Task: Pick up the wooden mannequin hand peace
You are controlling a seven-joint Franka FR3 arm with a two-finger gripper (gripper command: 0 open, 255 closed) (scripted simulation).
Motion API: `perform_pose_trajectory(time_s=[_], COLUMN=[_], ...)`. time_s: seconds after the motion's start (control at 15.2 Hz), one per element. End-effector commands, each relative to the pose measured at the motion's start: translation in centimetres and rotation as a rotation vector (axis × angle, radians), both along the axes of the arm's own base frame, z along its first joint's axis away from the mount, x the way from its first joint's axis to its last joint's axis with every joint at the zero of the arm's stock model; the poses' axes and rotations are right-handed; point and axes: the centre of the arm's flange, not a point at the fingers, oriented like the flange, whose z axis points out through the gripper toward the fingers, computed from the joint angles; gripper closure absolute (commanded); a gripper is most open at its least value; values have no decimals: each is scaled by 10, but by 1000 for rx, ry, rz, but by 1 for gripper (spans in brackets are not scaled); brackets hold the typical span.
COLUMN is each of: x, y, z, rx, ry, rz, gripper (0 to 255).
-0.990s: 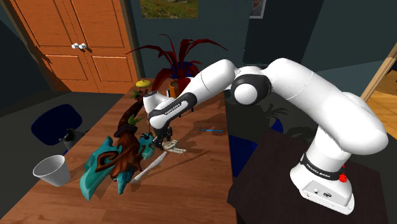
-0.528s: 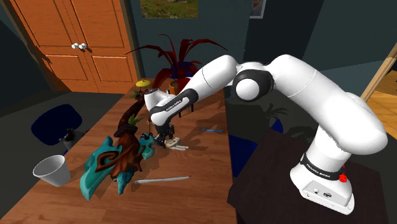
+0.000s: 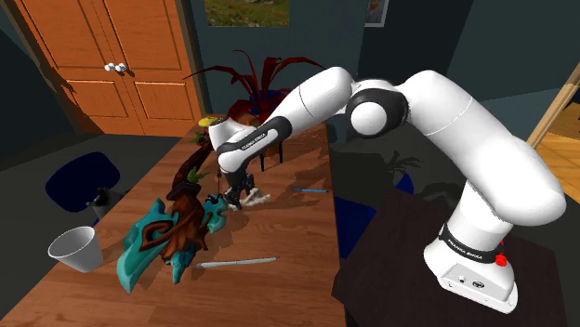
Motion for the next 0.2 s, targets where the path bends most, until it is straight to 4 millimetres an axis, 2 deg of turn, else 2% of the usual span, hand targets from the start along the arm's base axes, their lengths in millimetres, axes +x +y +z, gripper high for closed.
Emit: perform_pose_trajectory(time_s=[0.0,0.13], x=[0,1], y=[0,0], z=[10,11], rx=[1,1], ry=[0,0], rz=[0,0], gripper=[255,255])
